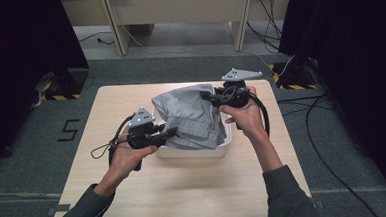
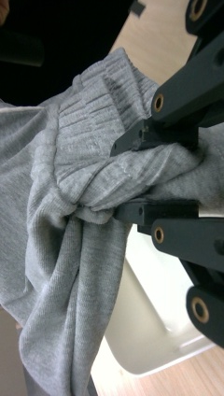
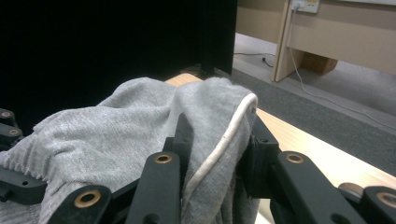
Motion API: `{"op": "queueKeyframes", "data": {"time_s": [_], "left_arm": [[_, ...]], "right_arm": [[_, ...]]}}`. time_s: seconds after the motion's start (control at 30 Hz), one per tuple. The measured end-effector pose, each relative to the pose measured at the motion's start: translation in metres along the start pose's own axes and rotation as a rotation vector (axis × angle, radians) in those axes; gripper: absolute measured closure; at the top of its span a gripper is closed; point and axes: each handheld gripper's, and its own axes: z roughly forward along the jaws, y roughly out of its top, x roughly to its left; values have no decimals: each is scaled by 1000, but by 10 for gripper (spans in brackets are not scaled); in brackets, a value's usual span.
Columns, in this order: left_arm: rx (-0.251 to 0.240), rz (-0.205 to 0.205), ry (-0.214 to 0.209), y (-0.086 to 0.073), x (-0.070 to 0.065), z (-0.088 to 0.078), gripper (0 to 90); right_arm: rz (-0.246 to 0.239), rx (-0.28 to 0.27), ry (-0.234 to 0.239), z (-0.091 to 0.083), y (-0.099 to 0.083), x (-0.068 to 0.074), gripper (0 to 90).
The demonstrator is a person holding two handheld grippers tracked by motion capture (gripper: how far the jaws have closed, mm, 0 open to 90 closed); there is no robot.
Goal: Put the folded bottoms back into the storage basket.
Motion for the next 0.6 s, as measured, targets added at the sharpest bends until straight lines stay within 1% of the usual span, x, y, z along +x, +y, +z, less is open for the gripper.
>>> {"op": "queueKeyframes", "data": {"time_s": [0.03, 0.07, 0.1, 0.13, 0.17, 0.2, 0.23, 0.3, 0.33, 0.4, 0.47, 0.6], "left_arm": [[9, -4, 15, -1, 4, 6, 702], [9, -4, 15, -1, 4, 6, 702], [16, -12, 24, -2, 7, 13, 703], [21, -15, 31, -3, 9, 17, 703], [28, -19, 35, -4, 11, 20, 702], [28, -19, 35, -4, 11, 20, 703], [42, -26, 41, -6, 15, 27, 702], [55, -28, 53, -9, 18, 33, 702], [55, -28, 53, -9, 18, 33, 702], [79, -38, 63, -13, 24, 42, 701], [96, -40, 69, -16, 26, 48, 701], [117, -42, 76, -22, 29, 56, 701]], "right_arm": [[1, 3, -3, 3, -1, -2, 717], [2, 10, -9, 7, -2, -5, 717], [7, 15, -9, 10, -3, -7, 717], [7, 13, -9, 14, -5, -10, 717], [14, 20, -12, 17, -6, -12, 717], [14, 20, -12, 17, -6, -12, 717], [20, 32, -18, 24, -10, -17, 717], [22, 46, -27, 31, -14, -21, 717], [29, 51, -27, 34, -17, -23, 716], [36, 65, -32, 39, -21, -27, 717], [49, 77, -37, 46, -27, -30, 717], [59, 105, -47, 56, -36, -36, 716]]}}
